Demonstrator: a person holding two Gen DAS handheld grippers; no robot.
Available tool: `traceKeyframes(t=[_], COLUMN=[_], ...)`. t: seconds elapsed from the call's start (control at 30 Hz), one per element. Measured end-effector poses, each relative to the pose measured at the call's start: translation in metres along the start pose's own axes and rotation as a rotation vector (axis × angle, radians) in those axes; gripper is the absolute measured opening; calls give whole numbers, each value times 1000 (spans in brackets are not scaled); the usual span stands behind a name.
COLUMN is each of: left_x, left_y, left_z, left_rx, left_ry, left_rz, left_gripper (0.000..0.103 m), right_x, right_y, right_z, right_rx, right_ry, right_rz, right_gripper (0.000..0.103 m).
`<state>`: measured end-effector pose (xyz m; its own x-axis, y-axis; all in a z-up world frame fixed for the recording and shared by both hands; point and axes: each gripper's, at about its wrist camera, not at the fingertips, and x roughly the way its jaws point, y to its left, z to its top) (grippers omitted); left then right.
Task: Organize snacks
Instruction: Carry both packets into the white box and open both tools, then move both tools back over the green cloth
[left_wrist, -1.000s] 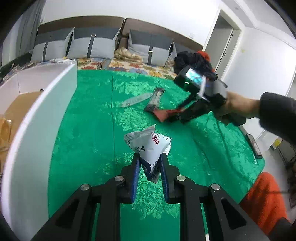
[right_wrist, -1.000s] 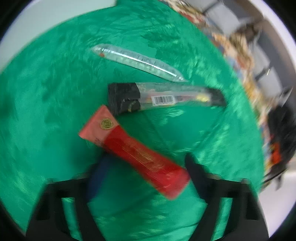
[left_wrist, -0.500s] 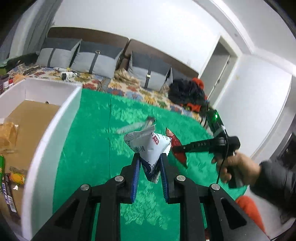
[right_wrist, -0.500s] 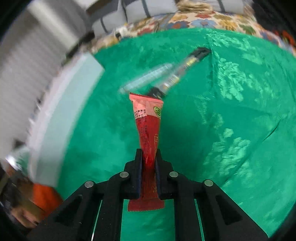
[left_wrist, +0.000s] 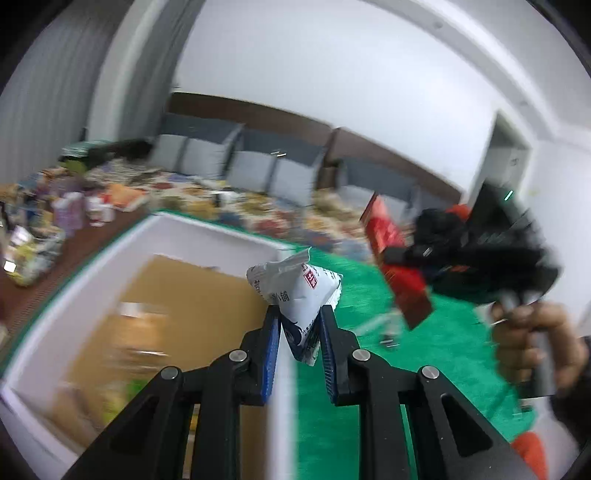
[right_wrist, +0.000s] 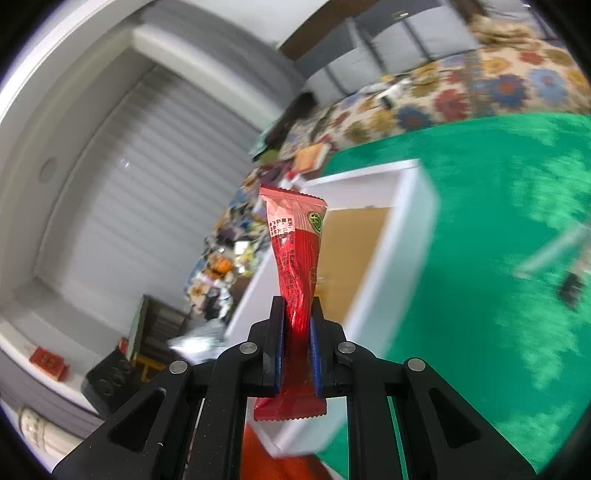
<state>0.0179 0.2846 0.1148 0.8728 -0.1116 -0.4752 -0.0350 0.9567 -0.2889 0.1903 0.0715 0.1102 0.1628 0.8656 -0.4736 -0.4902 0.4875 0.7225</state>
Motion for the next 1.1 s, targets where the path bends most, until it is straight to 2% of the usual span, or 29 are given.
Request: traceKeyframes(t=[0.07, 0.1, 0.13, 0.17, 0.2, 0.23, 0.33, 0.43, 0.53, 0.67, 0.73, 0.83, 0.9, 1.0, 1.1], left_x=[8, 16, 23, 32, 35, 38, 32, 26, 27, 29, 36, 59, 80, 120, 164], left_y=[21, 36, 45, 58, 63, 70, 73, 64, 32, -31, -65, -116, -140, -169, -183], left_z=[-4, -7, -10, -16, -23, -31, -48, -56, -53, -49, -49, -57, -67, -90, -116], left_rx=[6, 5, 3, -4, -7, -7, -10, -23, 3, 71, 117, 187, 215, 246, 261], left_ry=[37, 75, 108, 154, 178, 192, 185, 163, 138, 128, 134, 166, 212, 296, 378], left_rz=[78, 147, 187, 244, 280, 314, 339, 311, 262, 144, 80, -24, -57, -93, -88], left_gripper=[21, 28, 50, 65, 79, 79, 79, 79, 81, 81, 85, 90, 90, 90, 90], right_x=[39, 56, 73, 86, 97, 103, 89, 61, 11, -51, -90, -133, -156, -172, -178], right_y=[19, 24, 27, 25, 22, 16, -3, -41, -102, -186, -221, -253, -272, -281, -287], right_z=[0, -2, -4, -7, -10, -15, -29, -46, -76, -115, -135, -152, -162, -170, -177], right_rx=[-13, -14, -10, -4, 7, 23, -5, -95, -175, -162, -125, -66, -28, 10, 17], right_ry=[37, 52, 66, 80, 94, 95, 46, 25, -14, -17, -27, -64, -92, -133, -184], right_rz=[7, 5, 3, -9, -27, -49, -140, -318, -578, -851, -953, -1030, -1069, -1062, -1054], right_gripper=[13, 17, 22, 43, 59, 75, 75, 75, 74, 74, 74, 74, 74, 79, 85])
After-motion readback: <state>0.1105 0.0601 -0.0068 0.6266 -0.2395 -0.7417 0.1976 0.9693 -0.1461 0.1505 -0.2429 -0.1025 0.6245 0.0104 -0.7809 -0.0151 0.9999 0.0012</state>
